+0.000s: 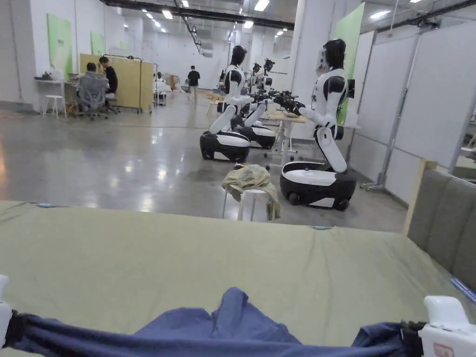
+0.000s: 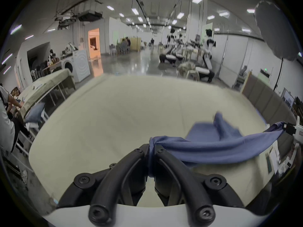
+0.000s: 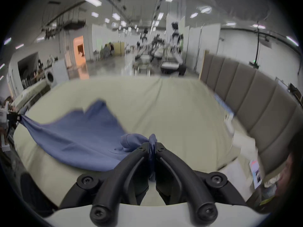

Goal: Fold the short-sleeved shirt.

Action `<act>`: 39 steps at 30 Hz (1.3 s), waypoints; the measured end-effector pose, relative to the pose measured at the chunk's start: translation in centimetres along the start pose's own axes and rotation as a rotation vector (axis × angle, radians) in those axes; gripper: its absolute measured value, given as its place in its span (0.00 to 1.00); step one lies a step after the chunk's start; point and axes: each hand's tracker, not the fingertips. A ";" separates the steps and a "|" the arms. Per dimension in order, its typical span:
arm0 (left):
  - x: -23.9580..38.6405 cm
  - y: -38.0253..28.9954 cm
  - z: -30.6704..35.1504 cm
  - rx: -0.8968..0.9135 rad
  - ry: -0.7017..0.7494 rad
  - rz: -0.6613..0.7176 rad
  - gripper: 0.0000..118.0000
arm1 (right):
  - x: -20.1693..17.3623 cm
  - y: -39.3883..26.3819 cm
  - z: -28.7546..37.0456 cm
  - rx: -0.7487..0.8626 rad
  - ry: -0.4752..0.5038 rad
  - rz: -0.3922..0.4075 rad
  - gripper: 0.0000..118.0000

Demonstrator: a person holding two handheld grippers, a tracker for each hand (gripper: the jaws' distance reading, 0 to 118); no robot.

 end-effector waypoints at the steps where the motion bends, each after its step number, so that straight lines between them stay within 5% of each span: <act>1: -0.2 -2.3 -0.3 -0.040 0.011 -0.004 0.06 | -0.1 -2.3 -0.5 -0.053 0.012 0.001 0.05; 6: -0.4 -9.1 -2.4 -0.140 0.021 0.069 0.13 | -1.1 -10.9 -2.8 -0.251 0.015 -0.102 0.12; 7: 0.0 -8.7 -2.0 -0.118 0.031 0.040 0.29 | -1.3 -11.1 -2.3 -0.226 0.009 -0.091 0.34; 8: 0.4 -8.4 -1.0 -0.079 0.057 0.014 0.58 | -1.5 -10.8 -1.5 -0.200 -0.003 -0.078 0.79; 9: 1.0 -7.7 0.7 -0.027 0.099 -0.005 0.77 | -1.4 -9.9 -0.6 -0.138 -0.022 -0.059 0.91; 10: 1.5 -7.1 2.7 0.047 0.074 -0.043 0.83 | -1.4 -9.0 0.4 -0.087 -0.016 -0.053 0.91; 16: 8.4 -2.1 9.8 0.408 0.024 -0.160 0.83 | -5.5 -1.3 7.1 0.326 0.061 -0.141 0.90; 19: 11.8 -2.0 9.9 0.588 -0.028 -0.202 0.83 | -9.0 0.6 9.3 0.481 0.080 -0.093 0.90; 21: 14.0 -2.3 10.0 0.623 0.031 -0.243 0.82 | -11.9 1.1 11.5 0.598 0.044 -0.045 0.83; 22: 14.4 -2.5 10.1 0.639 0.034 -0.237 0.81 | -12.6 0.9 11.8 0.624 0.043 -0.030 0.67; 23: 14.3 -2.7 9.4 0.638 0.006 -0.217 0.75 | -13.1 0.7 11.8 0.629 0.047 -0.011 0.26; 24: 14.2 -2.9 9.5 0.649 -0.034 -0.185 0.53 | -13.8 0.6 11.4 0.609 0.011 0.028 0.00; 25: 13.9 -3.1 9.4 0.662 -0.057 -0.178 0.18 | -14.2 0.5 11.2 0.597 -0.023 0.053 0.01; 26: 13.9 -3.2 9.2 0.654 -0.037 -0.191 0.04 | -14.1 0.2 11.2 0.637 -0.038 0.048 0.01; 28: 13.0 -2.7 8.0 0.622 0.017 -0.213 0.04 | -13.8 0.3 10.7 0.574 0.058 0.002 0.01; 37: 2.5 -3.5 5.7 0.345 0.129 -0.097 0.05 | -17.0 -0.3 8.9 0.524 0.087 0.086 0.01; 38: 0.8 -4.2 5.2 0.309 0.135 -0.072 0.08 | -17.6 -0.5 8.4 0.512 0.098 0.092 0.01; 39: 0.2 -4.9 5.5 0.266 0.122 -0.058 0.24 | -18.0 -0.7 7.9 0.498 0.108 0.091 0.01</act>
